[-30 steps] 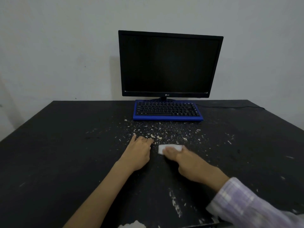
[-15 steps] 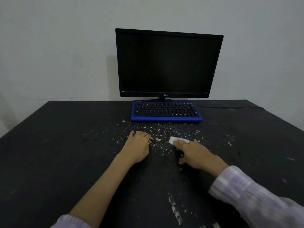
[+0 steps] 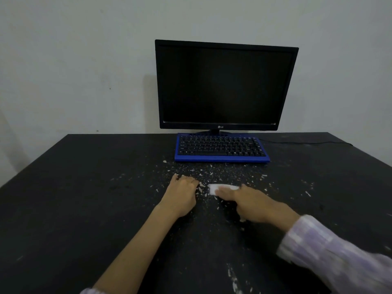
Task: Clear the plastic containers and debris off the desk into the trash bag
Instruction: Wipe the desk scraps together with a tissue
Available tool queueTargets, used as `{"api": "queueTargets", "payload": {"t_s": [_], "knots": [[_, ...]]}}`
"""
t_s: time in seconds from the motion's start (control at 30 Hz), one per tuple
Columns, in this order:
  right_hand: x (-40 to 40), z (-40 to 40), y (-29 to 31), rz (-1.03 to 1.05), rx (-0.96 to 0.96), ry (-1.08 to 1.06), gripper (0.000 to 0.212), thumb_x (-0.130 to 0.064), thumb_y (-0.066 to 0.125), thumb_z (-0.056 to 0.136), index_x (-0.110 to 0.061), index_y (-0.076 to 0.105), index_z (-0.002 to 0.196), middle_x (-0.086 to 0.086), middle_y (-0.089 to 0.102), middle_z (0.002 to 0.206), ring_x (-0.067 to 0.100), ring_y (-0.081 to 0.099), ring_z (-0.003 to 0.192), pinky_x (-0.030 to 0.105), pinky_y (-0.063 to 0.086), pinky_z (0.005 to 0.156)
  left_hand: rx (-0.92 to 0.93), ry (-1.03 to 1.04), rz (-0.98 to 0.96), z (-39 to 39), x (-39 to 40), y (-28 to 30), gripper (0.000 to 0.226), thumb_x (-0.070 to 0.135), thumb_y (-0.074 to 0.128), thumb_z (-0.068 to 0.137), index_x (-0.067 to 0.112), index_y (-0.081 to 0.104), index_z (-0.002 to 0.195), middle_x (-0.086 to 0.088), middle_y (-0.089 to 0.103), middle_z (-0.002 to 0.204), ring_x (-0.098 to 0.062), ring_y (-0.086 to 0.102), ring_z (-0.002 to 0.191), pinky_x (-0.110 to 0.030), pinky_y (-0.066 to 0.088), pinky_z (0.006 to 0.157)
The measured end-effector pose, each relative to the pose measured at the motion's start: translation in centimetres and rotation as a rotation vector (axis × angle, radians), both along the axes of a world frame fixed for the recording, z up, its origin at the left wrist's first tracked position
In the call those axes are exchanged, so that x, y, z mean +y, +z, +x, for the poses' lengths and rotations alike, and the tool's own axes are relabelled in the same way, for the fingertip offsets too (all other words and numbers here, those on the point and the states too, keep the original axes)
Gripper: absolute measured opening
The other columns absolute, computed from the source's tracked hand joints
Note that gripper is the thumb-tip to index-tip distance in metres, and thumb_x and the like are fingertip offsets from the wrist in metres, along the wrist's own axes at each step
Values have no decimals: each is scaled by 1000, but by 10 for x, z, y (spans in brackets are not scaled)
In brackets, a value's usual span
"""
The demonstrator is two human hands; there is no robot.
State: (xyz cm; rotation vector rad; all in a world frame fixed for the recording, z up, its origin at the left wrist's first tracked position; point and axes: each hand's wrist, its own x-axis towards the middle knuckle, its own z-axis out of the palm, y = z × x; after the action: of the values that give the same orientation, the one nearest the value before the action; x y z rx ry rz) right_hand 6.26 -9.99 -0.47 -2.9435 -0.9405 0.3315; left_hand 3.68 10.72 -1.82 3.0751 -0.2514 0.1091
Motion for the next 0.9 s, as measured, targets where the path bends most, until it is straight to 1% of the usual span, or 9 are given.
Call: {"api": "queueTargets", "payload": {"t_s": [0.07,0.17,0.3,0.5,0.6,0.63,0.7,0.77,0.9], "knots": [[-15,2,8,-65,-46,-52,63,-10,43,90,-39,28,144,12,53,130,28,54,112,35,42,88,-2,-8,22,-1,-1,-1,44,17,40,96,12,41,139,-6,44,143,-20,37,133,-45,15,118],[-15,17,19,-103,-55,-169,48,-13,42,94,-28,39,139,13,56,124,27,54,111,40,39,100,13,-11,58,0,-4,1,44,17,41,95,10,42,138,-7,46,140,-20,38,132,-46,15,118],[12,18,16,-16,-40,-126,55,-4,42,92,-22,36,143,9,41,146,28,44,128,44,24,114,35,-2,90,0,-8,5,44,16,41,94,9,44,137,-8,49,138,-21,39,130,-47,15,117],[15,-22,5,14,-50,65,70,-1,42,86,-38,29,145,-1,39,149,29,46,124,41,28,109,25,3,93,2,-5,4,48,17,42,94,12,38,142,-6,44,144,-19,35,135,-46,14,118],[2,-11,14,-35,-87,-45,59,-10,43,90,-39,37,141,10,59,122,27,57,105,35,42,85,43,-6,70,1,-5,4,48,17,42,94,12,37,142,-6,43,144,-19,35,135,-46,13,118],[4,-4,16,-53,-103,-68,53,-12,43,92,-34,40,140,11,60,116,26,58,102,35,43,85,50,-6,62,1,-5,4,49,17,42,94,11,37,142,-7,43,144,-20,34,135,-46,13,119],[12,12,17,-52,-89,-90,47,-11,42,94,-25,41,138,11,58,120,25,56,108,38,39,99,49,-3,51,0,-5,4,48,15,42,94,11,38,142,-7,43,144,-20,35,135,-46,12,118],[22,26,15,-7,-33,-110,47,-7,41,93,-22,42,138,11,52,134,27,50,119,44,28,110,44,-3,45,0,-5,4,48,15,43,93,11,40,141,-7,44,143,-19,35,134,-46,13,118],[41,27,9,79,-42,-39,63,0,42,88,-28,35,144,2,34,152,26,37,135,47,18,117,40,-3,35,1,-3,5,49,15,45,91,12,42,140,-6,45,142,-19,37,134,-46,11,118]]}}
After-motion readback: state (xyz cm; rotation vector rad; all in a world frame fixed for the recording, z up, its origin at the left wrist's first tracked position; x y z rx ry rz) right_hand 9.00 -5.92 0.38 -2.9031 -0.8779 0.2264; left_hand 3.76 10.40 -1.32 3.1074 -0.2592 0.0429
